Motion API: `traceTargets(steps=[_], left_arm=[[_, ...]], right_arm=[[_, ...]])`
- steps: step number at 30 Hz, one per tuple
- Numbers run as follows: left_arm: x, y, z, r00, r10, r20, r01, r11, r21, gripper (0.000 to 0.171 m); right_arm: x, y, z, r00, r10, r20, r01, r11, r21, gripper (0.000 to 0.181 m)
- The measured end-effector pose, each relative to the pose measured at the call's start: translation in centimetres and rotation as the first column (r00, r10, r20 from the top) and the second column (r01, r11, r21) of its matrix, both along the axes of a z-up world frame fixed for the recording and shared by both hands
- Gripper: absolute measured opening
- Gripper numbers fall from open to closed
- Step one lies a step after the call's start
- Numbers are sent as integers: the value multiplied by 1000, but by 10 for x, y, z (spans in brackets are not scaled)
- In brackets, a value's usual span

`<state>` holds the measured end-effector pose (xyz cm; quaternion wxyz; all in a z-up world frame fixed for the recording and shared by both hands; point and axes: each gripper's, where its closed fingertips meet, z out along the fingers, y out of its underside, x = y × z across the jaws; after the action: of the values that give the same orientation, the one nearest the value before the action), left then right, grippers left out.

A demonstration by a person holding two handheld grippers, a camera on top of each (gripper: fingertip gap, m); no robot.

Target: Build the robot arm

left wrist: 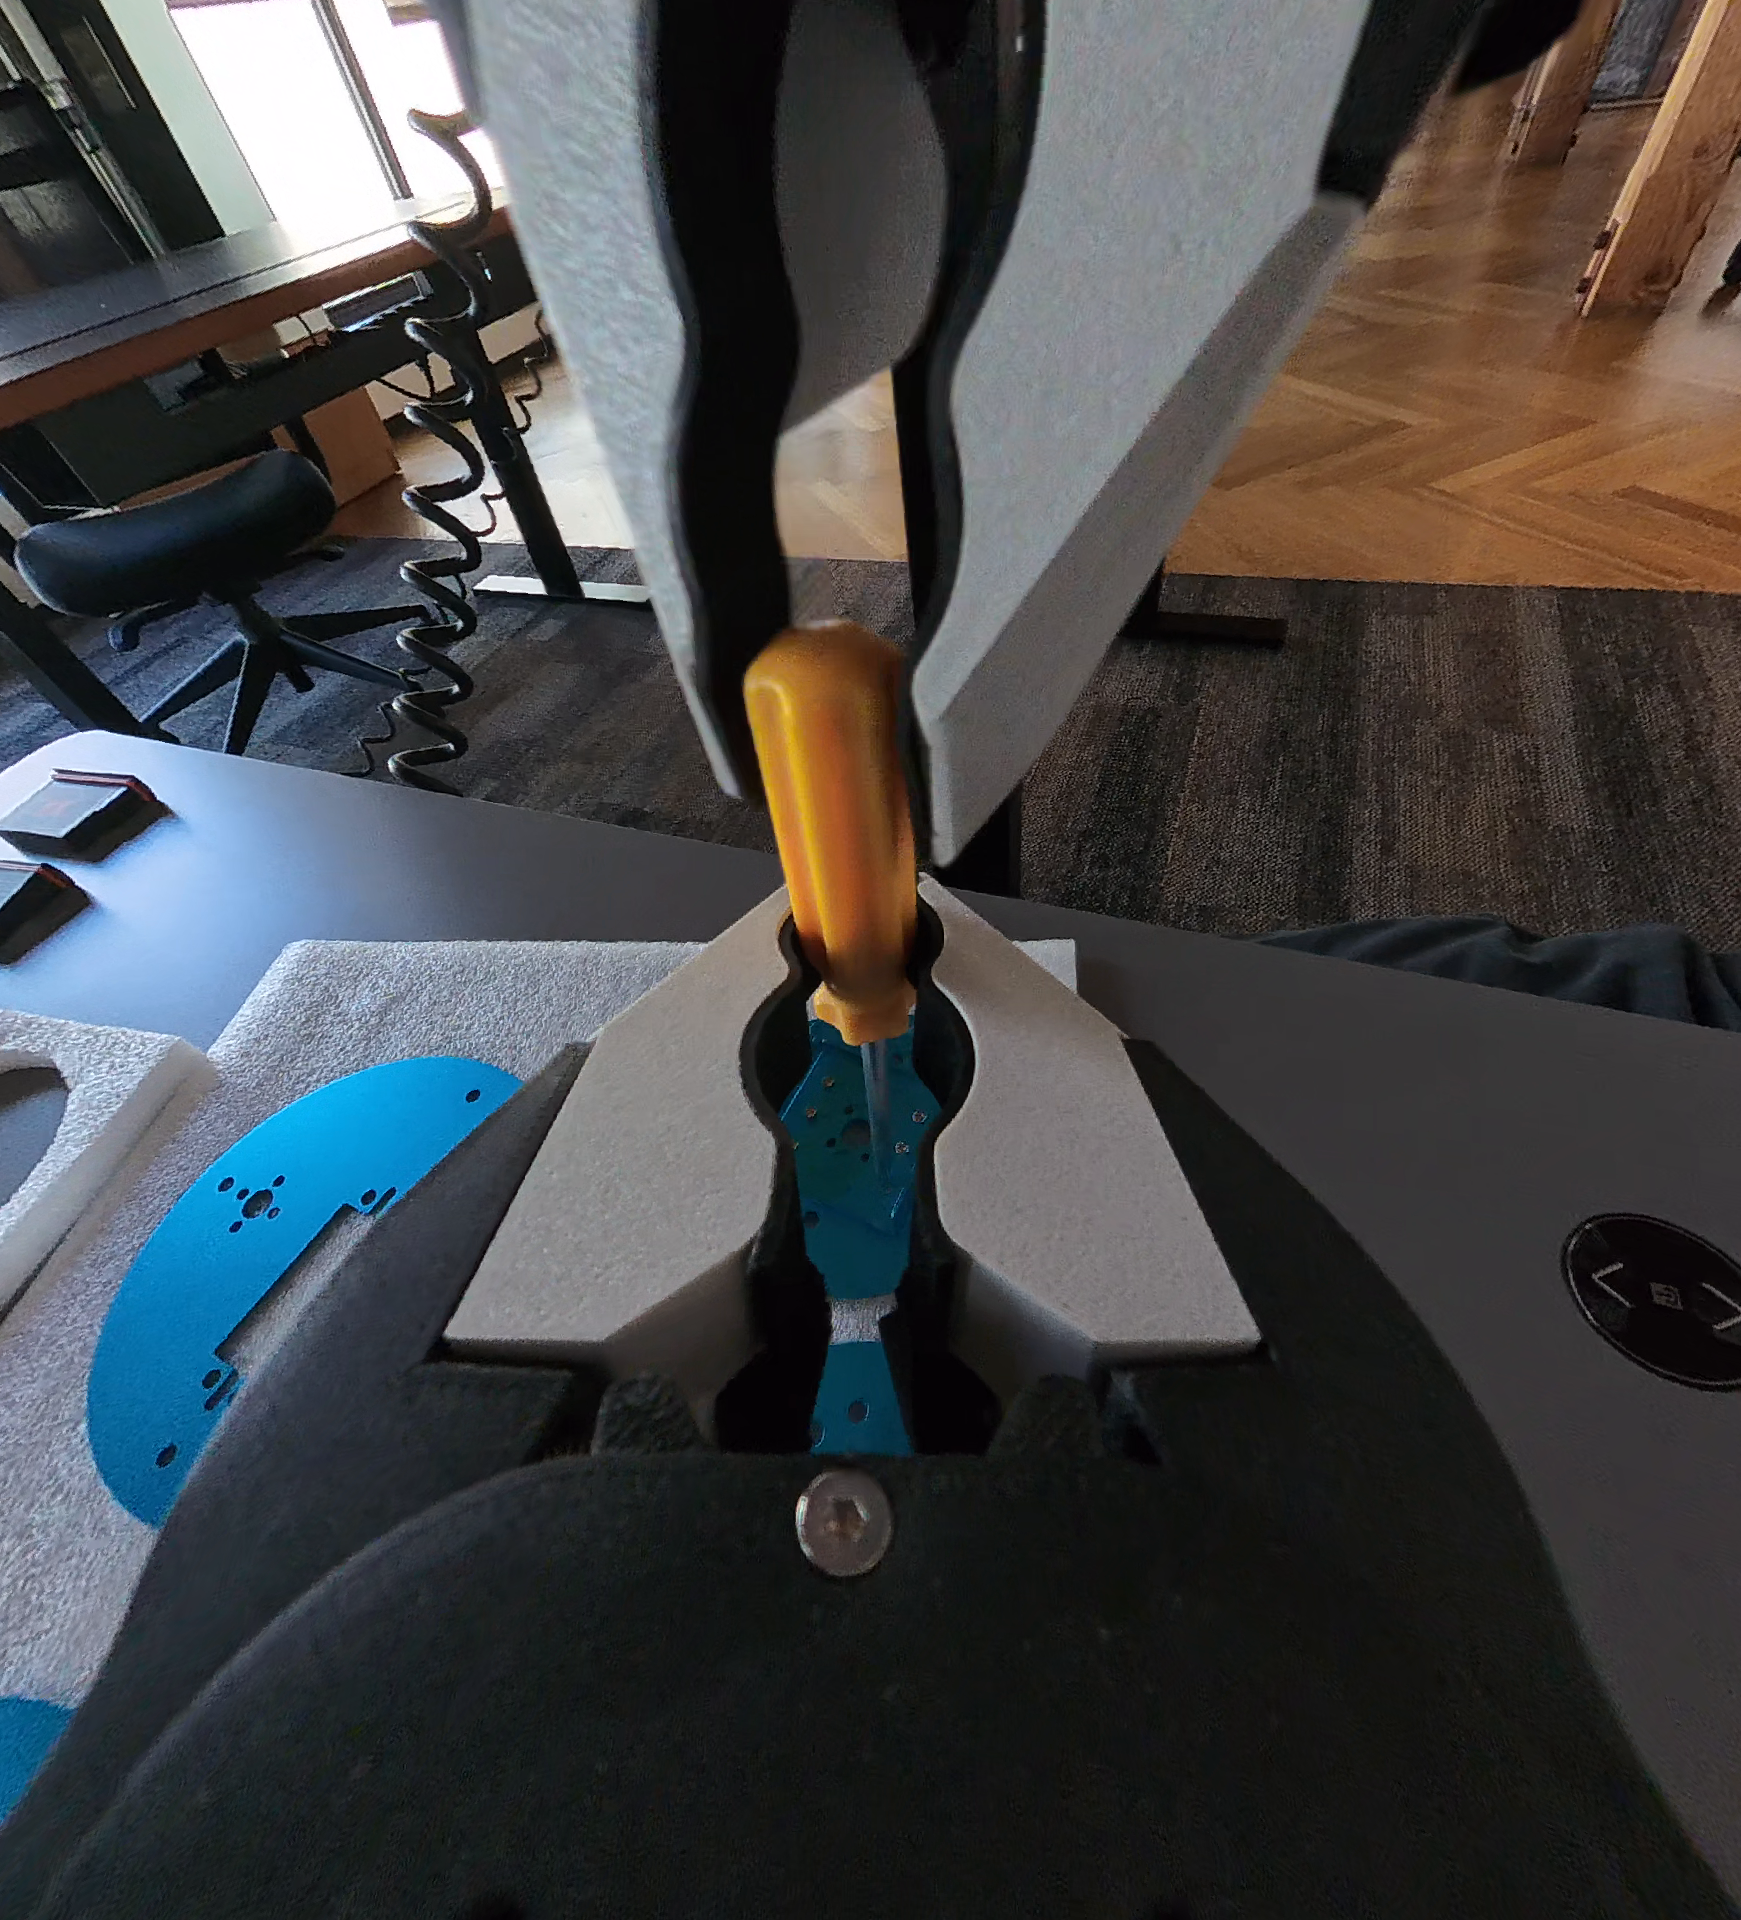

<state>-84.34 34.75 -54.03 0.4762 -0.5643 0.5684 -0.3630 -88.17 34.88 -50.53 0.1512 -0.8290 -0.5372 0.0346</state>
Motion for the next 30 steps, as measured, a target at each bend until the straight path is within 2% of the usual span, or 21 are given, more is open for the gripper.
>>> traceTargets(steps=[3, 7, 10, 13, 15, 17, 19, 20, 22, 23, 25, 28, 30], left_arm=[[0, -2, 0, 1000, -15, 1, 15, 1000, -4, 13], [1, -3, 0, 1000, -27, 6, 27, 1000, -11, 12], [0, -2, 0, 1000, -21, 3, 21, 1000, -11, 12], [0, -4, 0, 1000, -28, 0, 28, 1000, -10, 12], [3, -1, 0, 1000, 0, -5, 0, 1000, -7, 11], [4, 1, -1, 1000, 20, -20, -20, 1000, 4, 10], [4, -2, -2, 1000, 5, -22, -5, 1000, 7, 9], [4, -3, -2, 1000, -4, -23, 4, 1000, 12, 8], [2, -3, -2, 1000, -6, -18, 6, 1000, 14, 8], [3, -4, -2, 1000, -13, -15, 13, 1000, 4, 8], [3, -4, -2, 1000, -15, -14, 16, 1000, 7, 8], [3, -5, -2, 1000, -20, -16, 20, 1000, 7, 8], [4, -3, -2, 1000, -10, -18, 10, 1000, -1, 9]], right_arm=[[-5, -2, 4, 989, 145, -11, -145, 989, 26, 17], [-3, -3, 3, 987, 160, -1, -160, 987, 5, 17], [5, -2, 0, 975, 210, 68, -212, 977, 23, 19], [4, -5, -1, 983, 177, 45, -177, 984, 3, 16], [6, -4, -2, 998, 58, 8, -58, 998, -24, 16], [5, -3, -3, 990, -134, -48, 131, 989, -63, 16], [6, -7, -3, 979, -199, -47, 196, 978, -66, 17], [5, -9, -3, 983, -180, -26, 179, 982, -54, 16], [5, -8, -4, 997, -67, 25, 67, 998, -9, 17], [2, -5, -2, 1000, -4, 30, 4, 1000, 16, 22], [-3, -4, 2, 998, 70, 2, -70, 997, 30, 18], [-2, -6, 1, 997, 81, -7, -81, 997, -3, 18], [1, -5, 1, 1000, -1, -3, 1, 1000, -23, 19]])
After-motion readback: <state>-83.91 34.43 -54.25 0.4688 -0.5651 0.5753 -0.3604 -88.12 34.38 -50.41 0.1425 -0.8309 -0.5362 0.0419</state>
